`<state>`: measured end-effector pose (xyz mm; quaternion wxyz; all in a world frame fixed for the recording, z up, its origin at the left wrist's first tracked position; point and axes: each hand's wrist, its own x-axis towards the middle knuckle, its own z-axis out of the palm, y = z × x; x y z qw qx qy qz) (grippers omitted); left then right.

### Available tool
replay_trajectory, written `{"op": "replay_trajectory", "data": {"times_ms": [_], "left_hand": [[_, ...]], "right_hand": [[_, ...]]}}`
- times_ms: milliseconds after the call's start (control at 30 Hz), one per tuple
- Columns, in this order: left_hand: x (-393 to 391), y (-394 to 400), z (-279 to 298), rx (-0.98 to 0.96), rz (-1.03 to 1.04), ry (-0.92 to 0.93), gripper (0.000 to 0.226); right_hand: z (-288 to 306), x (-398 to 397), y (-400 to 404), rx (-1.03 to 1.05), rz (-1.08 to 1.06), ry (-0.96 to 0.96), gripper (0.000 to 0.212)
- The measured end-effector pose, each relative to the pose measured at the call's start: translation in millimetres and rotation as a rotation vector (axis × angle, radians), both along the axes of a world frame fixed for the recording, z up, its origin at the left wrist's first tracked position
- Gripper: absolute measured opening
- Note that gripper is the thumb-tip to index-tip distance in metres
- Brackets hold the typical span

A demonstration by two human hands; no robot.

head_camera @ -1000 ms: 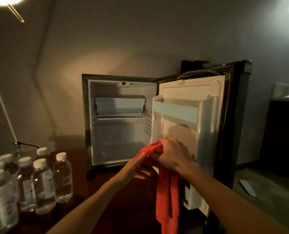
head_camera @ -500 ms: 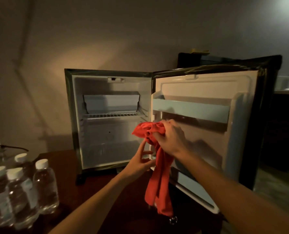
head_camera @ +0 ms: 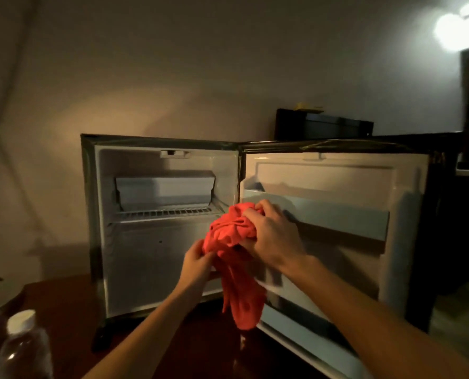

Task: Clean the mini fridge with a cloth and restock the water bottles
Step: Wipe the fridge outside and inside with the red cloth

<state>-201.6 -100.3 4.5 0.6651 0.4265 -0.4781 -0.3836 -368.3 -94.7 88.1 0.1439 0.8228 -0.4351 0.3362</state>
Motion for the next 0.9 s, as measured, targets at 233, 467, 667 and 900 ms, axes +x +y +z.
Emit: {"op": "replay_trajectory", "data": {"times_ms": [233,467,667,900], "left_hand": [[3,3,17,0.022,-0.118,0.196,0.022],[46,10,14,0.045,-0.091,0.340,0.022],[114,26,6,0.005,0.138,0.267,0.035],[161,35,-5,0.059,0.268,0.304,0.025]], "right_hand": [[3,24,-1,-0.289,-0.144,0.143,0.041],[-8,74,-14,-0.068,0.169,-0.081,0.037],[-21,155,-44,0.096,0.401,-0.341,0.039],[-4,253,-56,0.133,0.504,-0.685,0.024]]}}
